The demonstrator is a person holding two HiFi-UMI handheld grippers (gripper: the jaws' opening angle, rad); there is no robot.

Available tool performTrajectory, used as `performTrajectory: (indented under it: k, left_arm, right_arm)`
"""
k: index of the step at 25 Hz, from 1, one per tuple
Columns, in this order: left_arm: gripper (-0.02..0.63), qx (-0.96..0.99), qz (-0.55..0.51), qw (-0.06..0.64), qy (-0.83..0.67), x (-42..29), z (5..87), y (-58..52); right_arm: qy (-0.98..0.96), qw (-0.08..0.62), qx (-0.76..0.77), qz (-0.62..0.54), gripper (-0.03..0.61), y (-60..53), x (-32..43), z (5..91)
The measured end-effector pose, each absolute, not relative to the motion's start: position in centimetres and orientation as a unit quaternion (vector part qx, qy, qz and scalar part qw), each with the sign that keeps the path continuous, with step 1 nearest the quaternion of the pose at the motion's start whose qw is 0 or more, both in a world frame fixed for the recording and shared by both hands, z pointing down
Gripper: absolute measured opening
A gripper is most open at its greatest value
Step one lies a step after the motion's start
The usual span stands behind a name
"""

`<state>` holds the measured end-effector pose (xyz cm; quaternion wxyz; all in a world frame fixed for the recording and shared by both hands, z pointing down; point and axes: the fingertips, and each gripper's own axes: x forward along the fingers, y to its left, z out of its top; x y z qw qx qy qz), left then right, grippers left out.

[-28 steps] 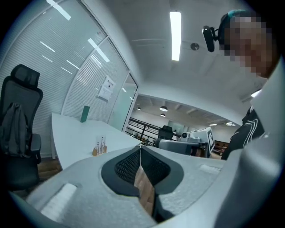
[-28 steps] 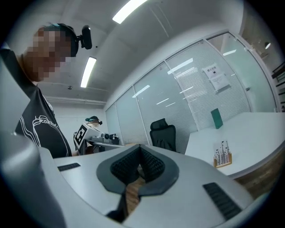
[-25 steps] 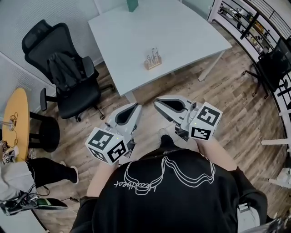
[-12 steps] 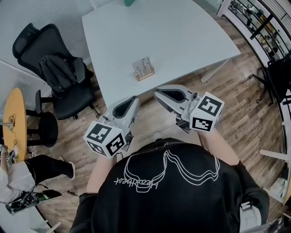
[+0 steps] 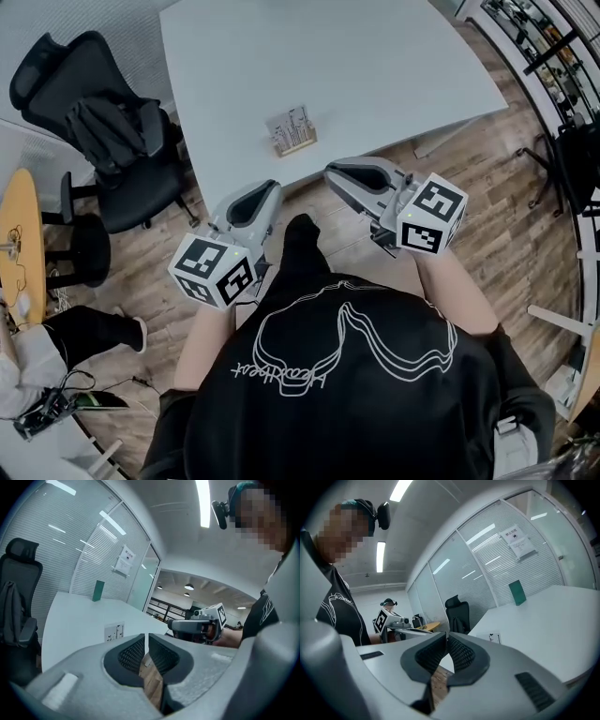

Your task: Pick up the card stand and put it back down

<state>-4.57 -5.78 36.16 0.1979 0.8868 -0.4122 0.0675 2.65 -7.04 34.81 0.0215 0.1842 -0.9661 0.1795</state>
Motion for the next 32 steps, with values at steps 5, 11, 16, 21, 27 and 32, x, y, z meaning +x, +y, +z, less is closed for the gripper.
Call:
performTrajectory:
  k: [5,11,16,21,27,32]
  left_arm:
    - [0.019,0.89,0.084,0.206,-0.399,-4.8,38.7,-8.0]
    - [0.06,0.878,0.112,0.229,-0.405,-5.6,42.4,-11.5]
    - [0.117,0.866,0.131,0.257,-0.407,-6.6,45.8,-13.7]
    - [0.124,0.852,0.154,0.278,-0.417,-7.3,48.8,-15.3]
    - [0.141,0.844,0.166,0.3,-0.414,-7.6,51.5,-16.9]
    - [0.15,0.844,0.178,0.304,-0.403,-7.5,52.7,-18.1]
  right_arm:
    - [-0.959,0.041,0.193,0.204,0.041,-9.5,2.2,37.7]
    - [-0.946,0.076,0.21,0.234,0.075,-13.4,3.0,41.0]
    - [-0.94,0.105,0.222,0.238,0.1,-16.9,3.2,43.5]
    - [-0.939,0.189,0.22,0.183,0.113,-18.8,2.7,46.9]
    - [-0.936,0.234,0.207,0.162,0.138,-21.2,2.1,50.4]
    - [-0.937,0.258,0.184,0.146,0.167,-22.6,1.3,52.4]
